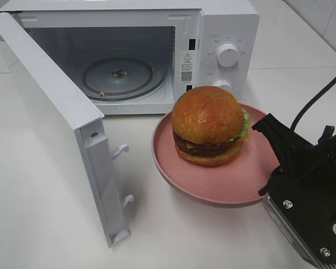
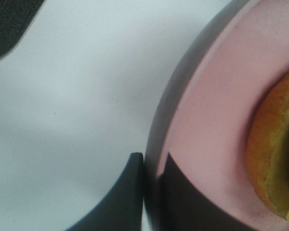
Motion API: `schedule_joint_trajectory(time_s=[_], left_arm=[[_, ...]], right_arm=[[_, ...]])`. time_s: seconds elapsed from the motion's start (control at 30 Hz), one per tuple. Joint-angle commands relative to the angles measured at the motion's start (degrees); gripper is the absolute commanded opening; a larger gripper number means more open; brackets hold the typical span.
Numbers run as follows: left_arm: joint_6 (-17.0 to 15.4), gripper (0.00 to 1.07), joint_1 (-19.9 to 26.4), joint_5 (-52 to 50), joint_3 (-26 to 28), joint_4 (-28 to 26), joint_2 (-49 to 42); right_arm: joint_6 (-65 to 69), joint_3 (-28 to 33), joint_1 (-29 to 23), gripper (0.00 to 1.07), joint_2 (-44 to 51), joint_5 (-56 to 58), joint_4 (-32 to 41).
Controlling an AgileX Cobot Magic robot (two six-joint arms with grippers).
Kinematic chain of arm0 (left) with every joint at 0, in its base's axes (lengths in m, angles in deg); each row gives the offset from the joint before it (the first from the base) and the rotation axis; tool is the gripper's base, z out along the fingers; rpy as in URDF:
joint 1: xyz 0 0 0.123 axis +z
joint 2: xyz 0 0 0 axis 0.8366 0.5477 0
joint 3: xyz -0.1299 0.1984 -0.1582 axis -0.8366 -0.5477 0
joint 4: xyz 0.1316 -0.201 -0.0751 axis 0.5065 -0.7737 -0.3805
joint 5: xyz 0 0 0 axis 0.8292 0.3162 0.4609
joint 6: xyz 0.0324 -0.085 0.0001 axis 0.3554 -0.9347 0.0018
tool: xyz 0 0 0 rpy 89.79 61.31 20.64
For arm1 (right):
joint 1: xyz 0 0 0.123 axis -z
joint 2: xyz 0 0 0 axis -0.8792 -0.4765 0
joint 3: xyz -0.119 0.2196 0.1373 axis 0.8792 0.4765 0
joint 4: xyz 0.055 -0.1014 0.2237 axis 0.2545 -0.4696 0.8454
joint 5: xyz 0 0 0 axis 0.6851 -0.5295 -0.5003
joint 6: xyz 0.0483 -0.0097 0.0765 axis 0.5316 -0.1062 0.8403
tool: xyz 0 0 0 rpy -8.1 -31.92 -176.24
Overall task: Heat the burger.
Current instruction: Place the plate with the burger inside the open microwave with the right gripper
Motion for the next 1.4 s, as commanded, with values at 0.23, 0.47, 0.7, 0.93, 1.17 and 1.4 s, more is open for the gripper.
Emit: schedule_joint_trajectory(time_s=[0.23, 0.47, 0.7, 0.93, 1.17, 1.4], left_arm=[[-0.2, 1.0, 0.1, -0.2, -0.1, 0.2, -1.1], [-0.2, 1.0, 0.1, -0.2, -0.1, 0.2, -1.0], [-0.2, 1.0, 0.1, -0.2, -0.1, 0.2, -1.0], [-0.2, 1.0, 0.1, -0.2, -0.1, 0.2, -1.0], [-0.2, 1.0, 0.1, -0.2, -0.1, 0.2, -1.0], [-0.2, 1.0, 0.1, -0.2, -0.1, 0.2, -1.0]], right_arm=[[0.6, -2.5, 0.2, 0.0, -1.0, -4.2, 0.2], [0.6, -5.2, 0.2, 0.0, -3.8, -4.5, 0.3], [0.6, -7.8, -2.1, 0.0, -6.5, -4.7, 0.3], [0.6, -11.0, -2.5, 0.0, -10.0, -4.8, 0.3], [0.6, -13.6, -2.5, 0.0, -12.9, -4.7, 0.3], [0.6, -15.5, -2.5, 0.0, -13.1, -5.2, 0.5]])
